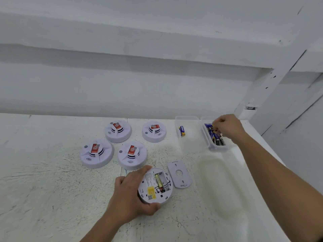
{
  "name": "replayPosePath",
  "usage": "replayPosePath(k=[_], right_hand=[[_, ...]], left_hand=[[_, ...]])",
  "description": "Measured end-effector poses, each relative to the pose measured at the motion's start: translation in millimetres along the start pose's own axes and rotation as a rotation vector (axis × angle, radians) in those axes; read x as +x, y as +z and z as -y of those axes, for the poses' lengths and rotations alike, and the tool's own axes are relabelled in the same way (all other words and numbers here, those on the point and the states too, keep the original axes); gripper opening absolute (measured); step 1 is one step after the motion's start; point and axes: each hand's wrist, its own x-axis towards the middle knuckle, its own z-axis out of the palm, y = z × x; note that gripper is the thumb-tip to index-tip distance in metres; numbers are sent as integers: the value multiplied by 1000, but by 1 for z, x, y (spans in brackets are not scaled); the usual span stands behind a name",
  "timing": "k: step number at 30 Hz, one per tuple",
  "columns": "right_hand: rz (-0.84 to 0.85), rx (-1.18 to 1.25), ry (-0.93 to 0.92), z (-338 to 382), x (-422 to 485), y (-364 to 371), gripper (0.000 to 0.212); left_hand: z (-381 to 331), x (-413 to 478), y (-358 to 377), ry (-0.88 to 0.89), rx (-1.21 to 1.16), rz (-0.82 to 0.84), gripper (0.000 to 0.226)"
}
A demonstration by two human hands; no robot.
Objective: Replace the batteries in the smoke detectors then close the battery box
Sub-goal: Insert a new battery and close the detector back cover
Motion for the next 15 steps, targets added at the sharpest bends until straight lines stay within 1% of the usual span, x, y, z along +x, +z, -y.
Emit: replayPosePath(k=[2,3,5,6,7,8,9,10,13,15], right_hand=[[76,-192,81,-6,11,6,21],[102,-221,113,-7,13,10,24],[133,-230,148,-11,17,17,29],[139,-248,174,-12,19,19,25],[141,-276,193,-13,18,22,13],[146,-285,189,-17,21,26,14],[159,-298,181,-22,24,29,28],[164,-323,158,-23,24,31,35],[150,-331,137,-26,26,33,35],[120,-252,136,-25,26,31,29]], left_hand=[[1,0,1,10,-1,-15,99],[1,0,1,15,-1,-19,100],[1,1,0,20,-2,-16,100],[1,1,0,23,-1,-14,100],[2,1,1,22,2,-12,101],[2,1,1,18,0,-6,101],[2,1,1,15,1,-2,101],[3,1,1,14,-1,-1,101],[2,1,2,16,3,-4,100],[3,1,2,18,8,-3,100]])
